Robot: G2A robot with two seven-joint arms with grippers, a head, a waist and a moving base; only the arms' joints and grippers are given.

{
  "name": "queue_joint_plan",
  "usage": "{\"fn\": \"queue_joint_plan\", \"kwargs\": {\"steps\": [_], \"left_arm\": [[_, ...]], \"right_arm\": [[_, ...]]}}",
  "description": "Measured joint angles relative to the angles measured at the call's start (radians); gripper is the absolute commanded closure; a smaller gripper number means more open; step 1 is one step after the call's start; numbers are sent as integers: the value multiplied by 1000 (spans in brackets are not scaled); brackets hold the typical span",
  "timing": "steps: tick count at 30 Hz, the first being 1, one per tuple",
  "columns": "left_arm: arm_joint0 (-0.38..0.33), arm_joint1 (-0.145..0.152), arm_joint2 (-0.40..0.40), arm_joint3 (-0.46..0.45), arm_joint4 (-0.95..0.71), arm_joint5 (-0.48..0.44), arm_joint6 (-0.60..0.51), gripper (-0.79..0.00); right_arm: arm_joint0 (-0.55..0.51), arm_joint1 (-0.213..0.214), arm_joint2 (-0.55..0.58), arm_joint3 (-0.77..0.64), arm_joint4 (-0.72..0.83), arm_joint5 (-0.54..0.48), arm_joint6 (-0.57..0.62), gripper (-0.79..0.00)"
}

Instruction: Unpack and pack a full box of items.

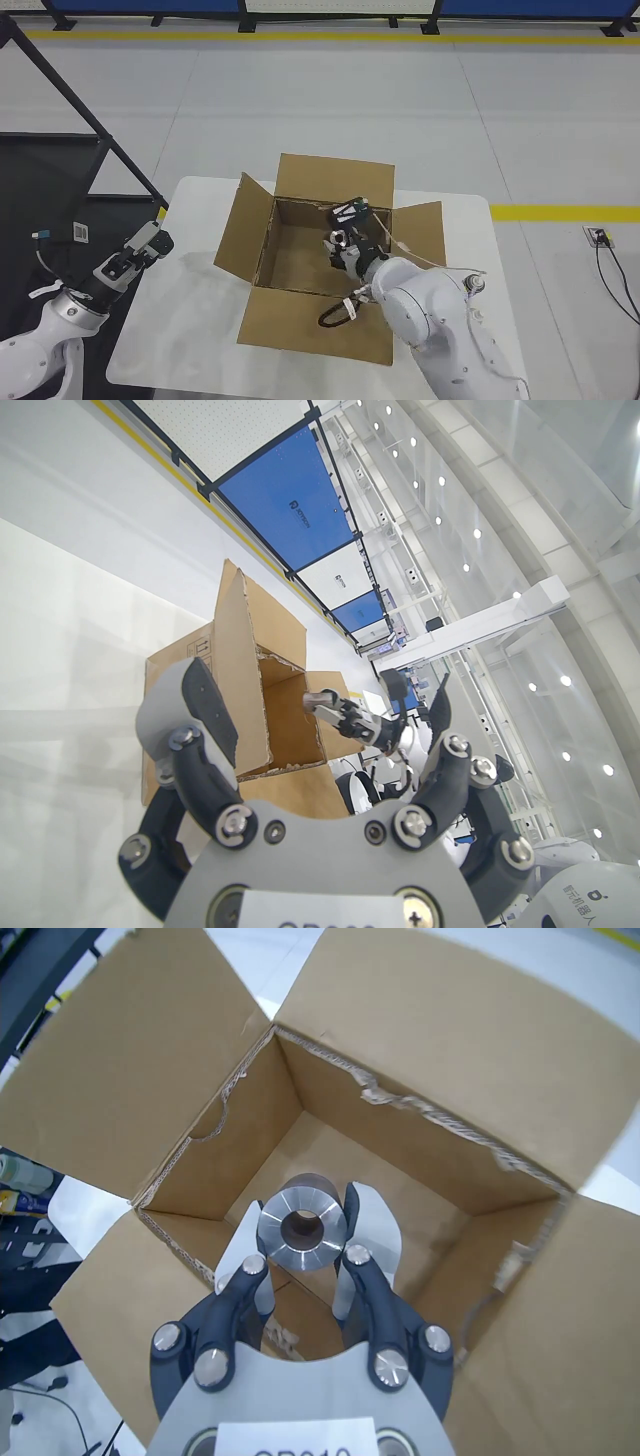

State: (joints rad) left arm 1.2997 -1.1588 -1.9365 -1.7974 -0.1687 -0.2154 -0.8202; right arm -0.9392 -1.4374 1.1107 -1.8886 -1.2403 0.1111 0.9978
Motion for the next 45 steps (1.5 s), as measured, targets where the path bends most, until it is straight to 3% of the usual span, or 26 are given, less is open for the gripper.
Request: {"fn": "queue_joint_plan", "kwargs": {"steps": [4, 10, 26, 30, 33, 38, 45], "left_arm": [[0, 0, 0, 0, 0, 0, 0, -785], [0, 0, 0, 0, 0, 0, 0, -785], [0, 0, 0, 0, 0, 0, 0, -785], [0, 0, 0, 0, 0, 0, 0, -785], [0, 0, 0, 0, 0, 0, 0, -785], [0, 0, 0, 0, 0, 0, 0, -785], [0, 0, 0, 0, 0, 0, 0, -785]], "right_arm": [[-177, 22, 114, -239, -83, 41, 2, 0], [-430, 39, 277, -469, -107, 92, -69, 0], [-856, 50, 531, -461, 92, 36, -341, 0], [-910, 52, 566, -461, 134, 21, -321, 0], [-919, 59, 564, -461, 109, 0, -217, 0], [-874, 65, 525, -446, 50, 36, -31, 0], [-738, 67, 475, -257, 19, 83, 43, 0]]}}
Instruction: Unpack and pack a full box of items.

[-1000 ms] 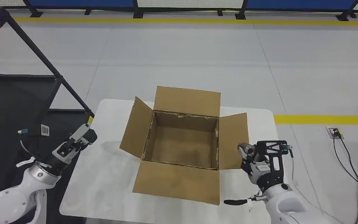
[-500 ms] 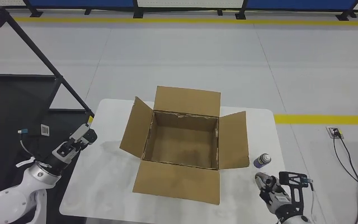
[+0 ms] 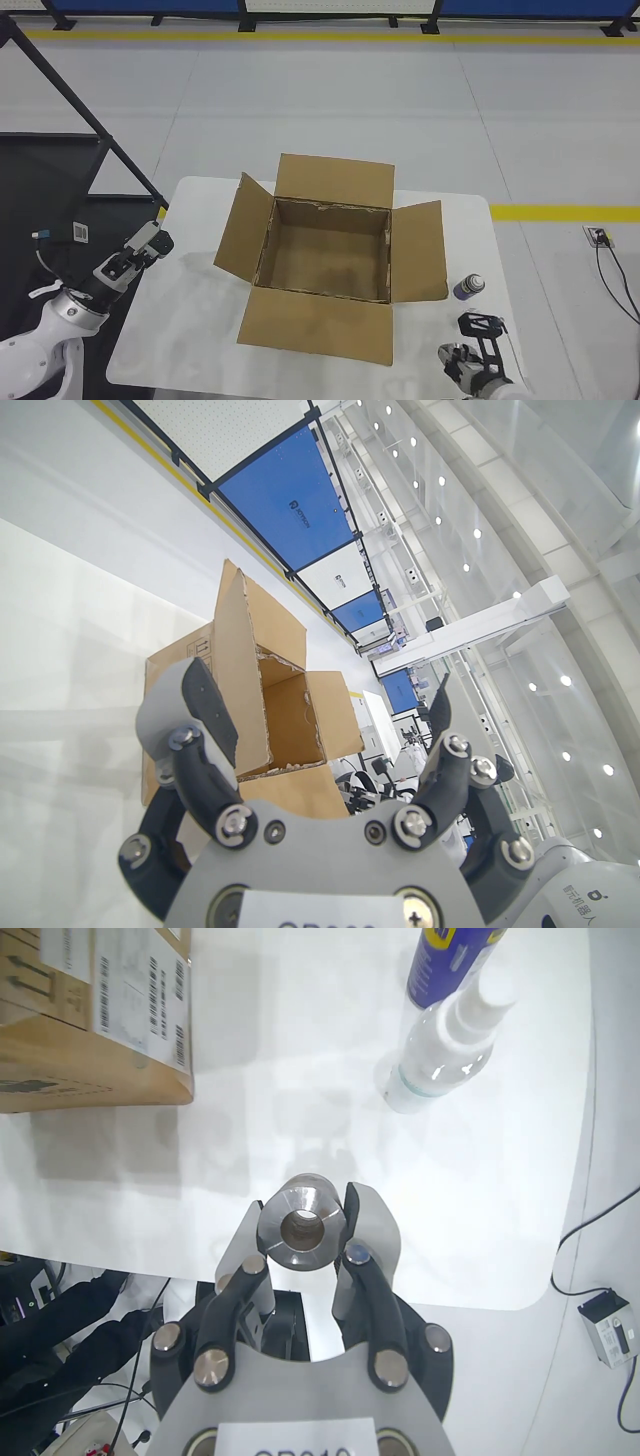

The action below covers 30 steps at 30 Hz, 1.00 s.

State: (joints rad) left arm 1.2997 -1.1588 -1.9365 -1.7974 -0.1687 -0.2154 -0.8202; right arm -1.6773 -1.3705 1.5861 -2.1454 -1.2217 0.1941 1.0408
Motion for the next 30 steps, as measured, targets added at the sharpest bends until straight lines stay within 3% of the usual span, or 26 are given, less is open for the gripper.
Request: {"fn": "queue_joint_plan", "kwargs": {"steps": [7, 15, 17, 20, 30], "left_arm": [[0, 0, 0, 0, 0, 0, 0, -785], [0, 0, 0, 0, 0, 0, 0, -785], [0, 0, 0, 0, 0, 0, 0, -785], [0, 0, 0, 0, 0, 0, 0, -785], [0, 0, 0, 0, 0, 0, 0, -785]], "right_arm": [[98, 0, -23, 157, -32, 54, -20, 0], [127, -2, -59, 197, -82, 109, -37, -6], [133, -2, -60, 206, -84, 112, -35, -188], [141, -1, -58, 218, -78, 113, -33, -289], [161, 1, -55, 240, -62, 103, -17, -354]]}}
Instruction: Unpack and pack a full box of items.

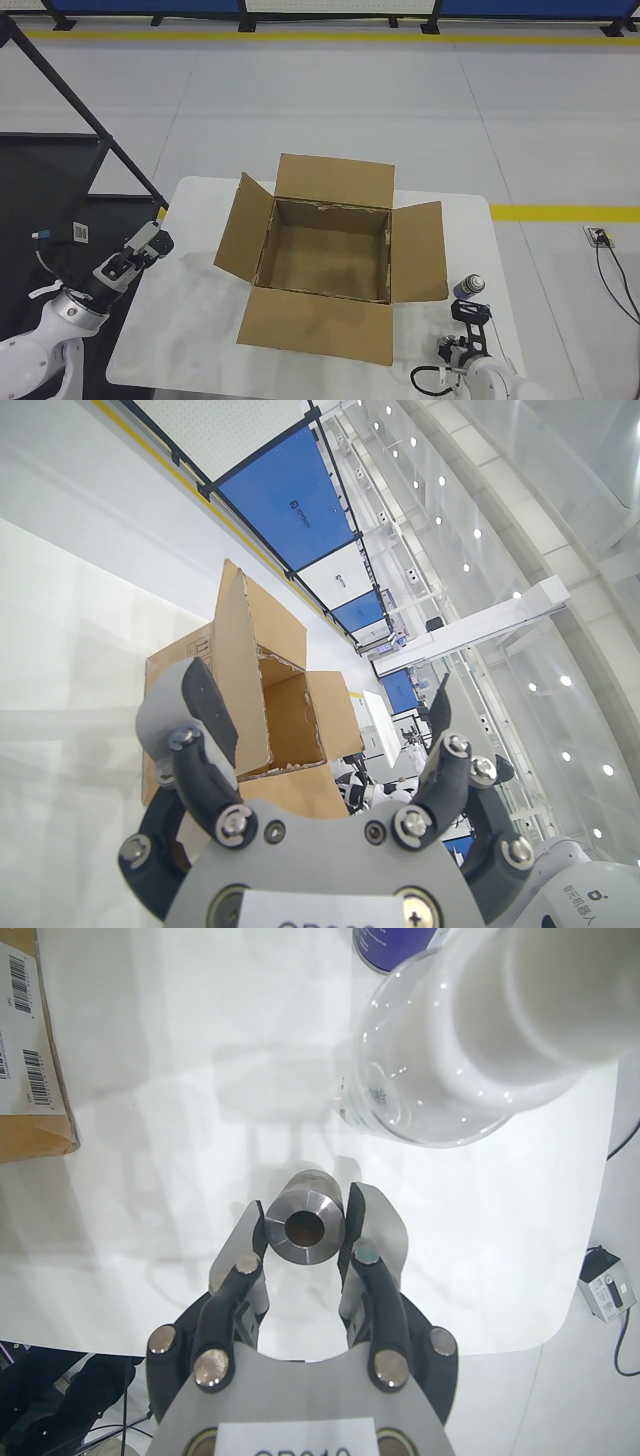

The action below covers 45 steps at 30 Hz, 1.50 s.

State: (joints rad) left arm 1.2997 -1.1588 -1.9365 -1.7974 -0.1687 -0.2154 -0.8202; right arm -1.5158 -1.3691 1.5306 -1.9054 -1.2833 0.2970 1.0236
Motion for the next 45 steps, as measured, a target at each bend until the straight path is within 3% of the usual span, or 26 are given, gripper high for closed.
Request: {"fn": "queue_joint_plan", "kwargs": {"steps": [3, 4, 5, 10, 12, 13, 15, 18, 21, 24, 30, 33, 37, 43, 45], "left_arm": [[0, 0, 0, 0, 0, 0, 0, -785], [0, 0, 0, 0, 0, 0, 0, -785], [0, 0, 0, 0, 0, 0, 0, -785], [0, 0, 0, 0, 0, 0, 0, -785], [0, 0, 0, 0, 0, 0, 0, -785], [0, 0, 0, 0, 0, 0, 0, -785], [0, 0, 0, 0, 0, 0, 0, -785], [0, 0, 0, 0, 0, 0, 0, -785], [0, 0, 0, 0, 0, 0, 0, -785], [0, 0, 0, 0, 0, 0, 0, -785], [0, 0, 0, 0, 0, 0, 0, -785], [0, 0, 0, 0, 0, 0, 0, -785], [0, 0, 0, 0, 0, 0, 0, -785], [0, 0, 0, 0, 0, 0, 0, -785], [0, 0, 0, 0, 0, 0, 0, -785]], "right_arm": [[-6, 1, 2, -18, 15, -9, 1, -419], [-15, 1, 6, -35, 30, -16, -2, -536], [-24, 1, 11, -51, 42, -21, -4, -594], [-114, 4, 60, -202, 151, -83, -59, -585], [-155, 6, 88, -257, 197, -103, -85, -529], [-178, 6, 108, -288, 223, -109, -95, -576], [-201, 7, 133, -334, 266, -117, -110, -742], [-208, 7, 172, -392, 378, -157, -154, -785], [-176, 9, 217, -400, 502, -213, -194, -785], [-90, 18, 262, -350, 617, -284, -156, -785], [195, 45, 313, -110, 803, -346, -13, -785], [324, 58, 304, 37, 863, -375, 46, -680], [462, 74, 265, 201, 890, -403, 125, -449], [555, 93, 222, 309, 875, -393, 213, -369], [568, 98, 212, 319, 865, -382, 226, -292]]}}
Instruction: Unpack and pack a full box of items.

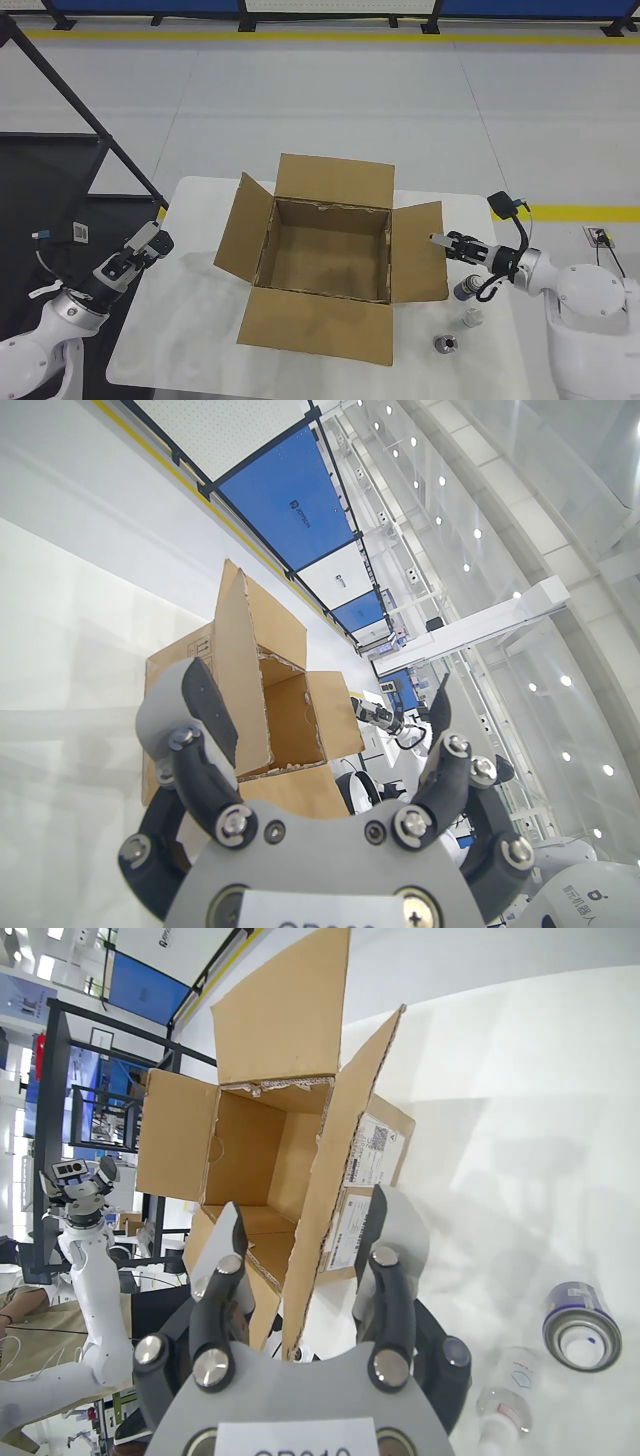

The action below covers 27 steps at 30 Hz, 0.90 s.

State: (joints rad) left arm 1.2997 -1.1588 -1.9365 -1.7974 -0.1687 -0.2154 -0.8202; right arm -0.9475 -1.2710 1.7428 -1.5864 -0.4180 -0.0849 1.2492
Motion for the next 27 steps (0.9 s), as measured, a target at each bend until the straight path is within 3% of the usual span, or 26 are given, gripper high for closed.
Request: {"fn": "queue_joint_plan", "kwargs": {"steps": [2, 4, 19, 20, 21, 22, 23, 27], "left_arm": [[0, 0, 0, 0, 0, 0, 0, -785], [0, 0, 0, 0, 0, 0, 0, -785], [0, 0, 0, 0, 0, 0, 0, -785], [0, 0, 0, 0, 0, 0, 0, -785], [0, 0, 0, 0, 0, 0, 0, -785], [0, 0, 0, 0, 0, 0, 0, -785], [0, 0, 0, 0, 0, 0, 0, -785], [0, 0, 0, 0, 0, 0, 0, -785]], "right_arm": [[9, 5, -7, 9, 10, -1, 11, -175], [11, 10, -14, 14, 20, -5, 15, 0], [12, 32, -102, 18, 30, 18, -44, 0], [12, 33, -105, 18, 29, 19, -49, -126], [12, 35, -108, 17, 29, 20, -55, -357], [10, 36, -109, 12, 29, 22, -63, -714], [6, 38, -108, 3, 27, 24, -71, -785], [-50, 48, -80, -88, 15, 20, -112, -785]]}}
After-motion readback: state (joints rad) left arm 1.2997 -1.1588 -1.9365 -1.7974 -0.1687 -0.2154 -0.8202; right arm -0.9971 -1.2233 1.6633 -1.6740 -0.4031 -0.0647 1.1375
